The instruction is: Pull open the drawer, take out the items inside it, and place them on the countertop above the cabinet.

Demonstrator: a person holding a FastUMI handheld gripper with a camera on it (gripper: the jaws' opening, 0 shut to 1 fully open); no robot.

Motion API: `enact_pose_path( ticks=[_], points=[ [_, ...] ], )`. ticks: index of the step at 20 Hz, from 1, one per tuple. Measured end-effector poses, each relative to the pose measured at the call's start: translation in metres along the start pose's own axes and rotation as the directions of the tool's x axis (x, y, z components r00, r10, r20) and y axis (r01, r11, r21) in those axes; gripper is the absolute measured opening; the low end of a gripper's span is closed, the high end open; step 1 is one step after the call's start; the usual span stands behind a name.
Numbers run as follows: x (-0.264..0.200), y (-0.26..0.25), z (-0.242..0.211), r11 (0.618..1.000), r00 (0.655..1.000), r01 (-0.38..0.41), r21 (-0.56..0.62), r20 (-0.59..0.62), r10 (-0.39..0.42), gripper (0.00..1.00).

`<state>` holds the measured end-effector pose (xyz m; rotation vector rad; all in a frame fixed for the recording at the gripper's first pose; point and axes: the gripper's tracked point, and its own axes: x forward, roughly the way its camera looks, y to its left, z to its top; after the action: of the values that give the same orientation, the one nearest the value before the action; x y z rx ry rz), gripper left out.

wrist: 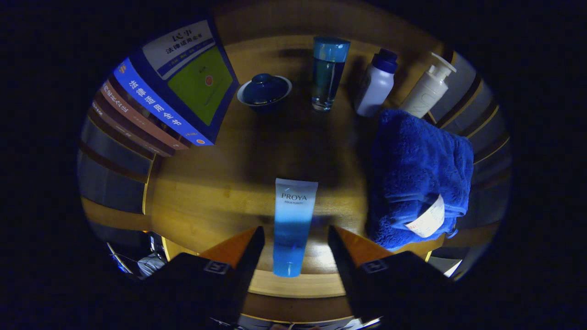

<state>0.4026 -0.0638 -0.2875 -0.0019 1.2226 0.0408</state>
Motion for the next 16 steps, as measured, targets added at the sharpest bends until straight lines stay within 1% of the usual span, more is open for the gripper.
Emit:
enact_pose_path(
  ticks=[2, 4, 6, 7, 9, 12, 13, 16],
  points=[
    [-0.009, 0.0, 0.002, 1.0, 0.999, 0.003, -0.003, 0.046, -0.003, 1.0],
    [-0.022, -0.001, 0.001, 1.0, 0.994, 0.014, -0.021, 0.113, -0.011, 1.0],
    [-0.039, 0.002, -0.006, 0.999, 0.979, 0.019, -0.048, 0.204, -0.009, 1.0],
    [-0.048, 0.005, -0.012, 0.999, 0.969, 0.01, -0.047, 0.246, 0.002, 1.0],
    [-0.07, 0.019, -0.028, 0.998, 0.946, -0.04, -0.044, 0.32, 0.052, 1.0],
    [-0.104, 0.037, -0.053, 0.993, 0.896, -0.091, -0.069, 0.429, 0.112, 1.0],
    [-0.116, 0.041, -0.061, 0.992, 0.873, -0.104, -0.071, 0.471, 0.125, 1.0],
    [-0.146, 0.049, -0.083, 0.989, 0.789, -0.134, -0.058, 0.598, 0.142, 1.0]
  ],
)
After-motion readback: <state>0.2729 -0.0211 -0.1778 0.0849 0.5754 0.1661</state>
